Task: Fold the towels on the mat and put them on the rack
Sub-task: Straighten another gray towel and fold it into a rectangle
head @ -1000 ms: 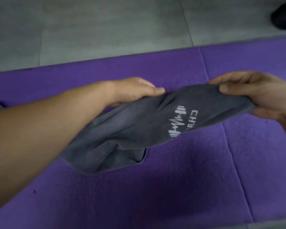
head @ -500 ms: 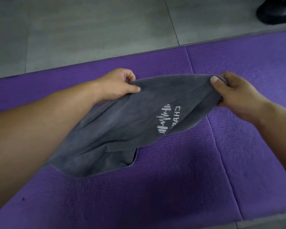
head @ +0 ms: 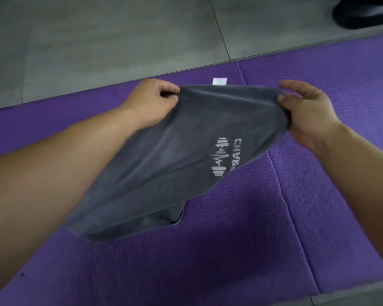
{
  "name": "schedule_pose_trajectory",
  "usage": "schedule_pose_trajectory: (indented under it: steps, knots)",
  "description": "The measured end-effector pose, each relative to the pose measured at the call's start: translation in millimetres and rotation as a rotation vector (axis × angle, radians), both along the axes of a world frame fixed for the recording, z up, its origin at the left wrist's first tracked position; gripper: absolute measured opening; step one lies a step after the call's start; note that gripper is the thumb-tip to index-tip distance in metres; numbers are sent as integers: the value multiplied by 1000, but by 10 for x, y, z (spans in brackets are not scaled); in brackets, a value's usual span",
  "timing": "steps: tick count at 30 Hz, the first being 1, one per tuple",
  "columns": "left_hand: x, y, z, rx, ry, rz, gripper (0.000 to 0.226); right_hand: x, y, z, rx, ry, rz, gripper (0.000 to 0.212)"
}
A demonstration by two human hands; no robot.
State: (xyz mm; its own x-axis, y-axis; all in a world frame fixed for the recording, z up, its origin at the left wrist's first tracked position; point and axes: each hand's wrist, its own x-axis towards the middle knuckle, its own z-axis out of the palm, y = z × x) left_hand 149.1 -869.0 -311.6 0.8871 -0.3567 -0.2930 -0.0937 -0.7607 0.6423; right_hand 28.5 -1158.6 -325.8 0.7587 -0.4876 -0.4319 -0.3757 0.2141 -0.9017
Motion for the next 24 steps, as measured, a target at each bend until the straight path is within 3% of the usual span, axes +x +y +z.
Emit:
schedule_pose_trajectory:
  steps: [2, 5, 9, 10, 13, 17, 20, 24]
  knots:
    - [-37, -120, -89, 212, 24, -111, 37, 98, 21, -85, -24, 8, 51, 44]
    - [-344, -198, -208, 467, 50, -209, 61, 102, 102, -222, -300, 130, 192, 58]
    - [-916, -67, -286, 405, -112, -222, 51, -211, 258, -244, -614, 239, 141, 37]
    - [-1039, -20, -297, 402, -117, -209, 50, -324, 296, -256, -619, 312, 164, 31]
    - [-1289, 96, -388, 423, -52, -236, 60, -616, 480, -331, -516, 487, 364, 48]
    - [-1307, 152, -498, 401, 33, -269, 76, -753, 742, -372, -666, 409, 373, 30]
    - [-1315, 143, -498, 341, 72, -245, 80, -844, 854, -356, -464, 233, 232, 18]
    - [-1307, 110, -428, 258, 173, -194, 82, -810, 808, -235, 195, -86, -19, 12]
